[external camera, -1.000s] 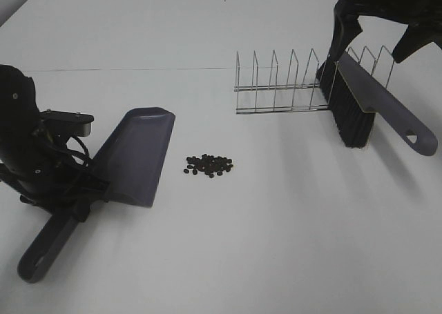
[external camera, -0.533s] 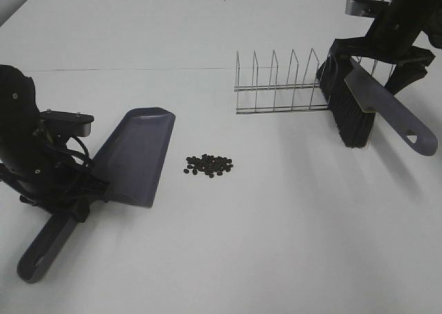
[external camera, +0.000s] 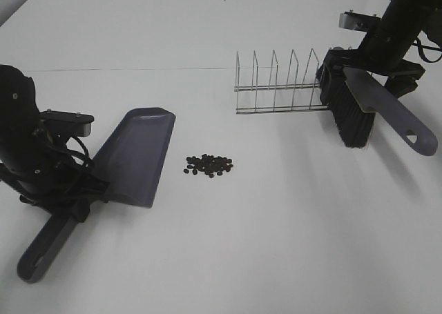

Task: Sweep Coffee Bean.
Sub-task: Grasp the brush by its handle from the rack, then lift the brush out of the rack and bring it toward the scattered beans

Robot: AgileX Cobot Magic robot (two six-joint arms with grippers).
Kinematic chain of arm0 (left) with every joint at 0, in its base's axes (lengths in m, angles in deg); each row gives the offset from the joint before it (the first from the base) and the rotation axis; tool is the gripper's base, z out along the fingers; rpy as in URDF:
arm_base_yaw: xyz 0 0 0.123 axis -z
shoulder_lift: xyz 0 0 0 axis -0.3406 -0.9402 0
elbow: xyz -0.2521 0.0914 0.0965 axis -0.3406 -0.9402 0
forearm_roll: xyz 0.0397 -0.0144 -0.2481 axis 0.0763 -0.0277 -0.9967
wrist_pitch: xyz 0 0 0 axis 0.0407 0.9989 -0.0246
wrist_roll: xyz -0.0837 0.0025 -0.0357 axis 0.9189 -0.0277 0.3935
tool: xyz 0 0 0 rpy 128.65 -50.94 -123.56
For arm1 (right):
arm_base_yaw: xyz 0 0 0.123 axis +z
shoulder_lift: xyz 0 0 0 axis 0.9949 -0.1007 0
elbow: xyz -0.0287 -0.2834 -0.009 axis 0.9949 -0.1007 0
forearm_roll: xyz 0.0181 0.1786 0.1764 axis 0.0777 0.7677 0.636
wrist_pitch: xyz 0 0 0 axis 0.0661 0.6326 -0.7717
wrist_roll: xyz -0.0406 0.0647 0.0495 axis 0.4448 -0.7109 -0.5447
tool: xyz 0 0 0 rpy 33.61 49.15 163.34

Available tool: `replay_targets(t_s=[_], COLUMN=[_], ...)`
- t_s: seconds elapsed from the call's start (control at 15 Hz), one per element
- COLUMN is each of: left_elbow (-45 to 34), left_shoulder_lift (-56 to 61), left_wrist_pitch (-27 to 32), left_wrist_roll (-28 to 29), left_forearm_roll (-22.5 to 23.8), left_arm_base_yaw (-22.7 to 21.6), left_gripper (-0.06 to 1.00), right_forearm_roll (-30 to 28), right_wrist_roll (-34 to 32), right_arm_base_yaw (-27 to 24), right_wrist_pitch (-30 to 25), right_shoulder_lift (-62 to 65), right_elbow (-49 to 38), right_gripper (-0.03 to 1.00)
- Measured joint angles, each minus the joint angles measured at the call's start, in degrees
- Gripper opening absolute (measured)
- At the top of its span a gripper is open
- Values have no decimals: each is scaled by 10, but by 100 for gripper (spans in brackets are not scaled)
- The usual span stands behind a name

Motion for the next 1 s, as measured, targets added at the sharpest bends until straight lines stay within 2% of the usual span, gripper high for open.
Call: replay_targets(t_s=[0.27, 0.4, 0.47, 0.53, 0.67, 0.73, 1.0], left_elbow=[0, 0, 0, 0, 0, 0, 0], left_shoulder_lift=[0, 0, 0, 0, 0, 0, 0], left_wrist_pitch=[0, 0, 0, 0, 0, 0, 0], left_wrist_roll=[0, -2, -2, -2, -2, -2, -2], left_forearm_roll=[0, 4, 6, 8, 10, 10, 10], left_arm_base_yaw=[0, 0, 0, 0, 0, 0, 0], left_gripper=[31, 31, 31, 31, 31, 31, 31], right_forearm_roll=[5, 0, -1, -1, -2, -2, -3], right_wrist_roll=[0, -7, -12, -22, -49, -53, -50], right_arm_base_yaw=[0, 0, 0, 0, 0, 0, 0], right_wrist_pitch=[0, 0, 0, 0, 0, -1, -1], right_shoulder_lift=[-3, -4, -4, -5, -5, -5, -5], right_elbow=[0, 0, 0, 0, 0, 0, 0], right_gripper=[98, 93, 85, 71, 37, 30, 30])
